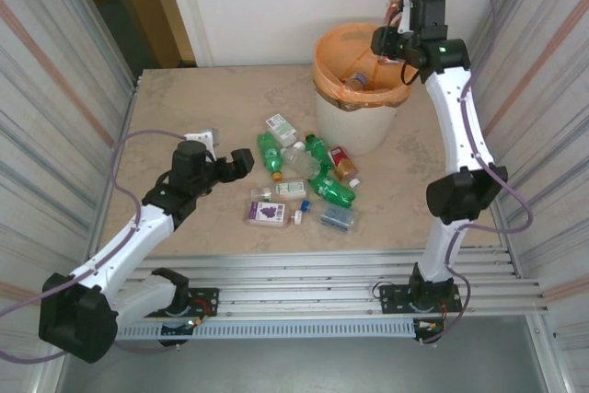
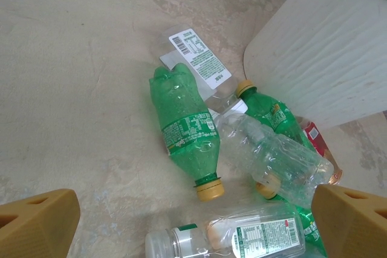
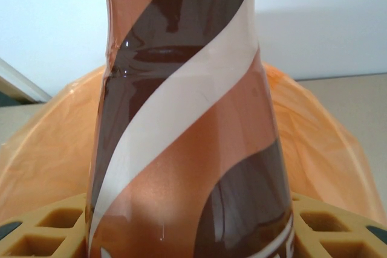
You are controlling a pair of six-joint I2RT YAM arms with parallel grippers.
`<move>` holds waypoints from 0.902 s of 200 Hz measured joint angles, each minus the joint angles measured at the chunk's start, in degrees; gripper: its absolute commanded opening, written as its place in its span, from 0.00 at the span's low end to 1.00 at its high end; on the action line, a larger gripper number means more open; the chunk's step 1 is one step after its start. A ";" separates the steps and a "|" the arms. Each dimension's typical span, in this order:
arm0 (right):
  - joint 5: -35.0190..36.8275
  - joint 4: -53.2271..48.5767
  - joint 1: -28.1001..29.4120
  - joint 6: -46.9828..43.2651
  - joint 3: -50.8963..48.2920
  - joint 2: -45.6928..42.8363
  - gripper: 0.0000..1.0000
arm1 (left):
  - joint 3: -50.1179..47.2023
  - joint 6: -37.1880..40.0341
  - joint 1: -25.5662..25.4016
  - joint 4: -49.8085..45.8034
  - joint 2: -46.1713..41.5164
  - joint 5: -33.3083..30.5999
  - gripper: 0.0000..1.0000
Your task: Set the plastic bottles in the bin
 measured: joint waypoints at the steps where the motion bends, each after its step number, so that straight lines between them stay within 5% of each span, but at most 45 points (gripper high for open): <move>1: 0.00 -0.07 0.00 0.00 0.11 0.13 0.35 | 0.02 0.00 0.00 -0.04 0.00 0.00 0.99; 66: 4.11 -3.52 2.01 -4.09 2.34 5.99 0.47 | 0.13 0.00 0.02 -0.96 -0.15 0.00 0.99; 139: 8.72 -5.22 3.15 -6.51 2.38 8.41 0.73 | 0.15 0.00 0.37 -1.29 -0.42 0.00 0.99; 180: 9.49 -5.22 3.48 -7.30 2.38 8.41 0.75 | 0.15 0.00 0.37 -1.29 -0.42 -0.02 0.99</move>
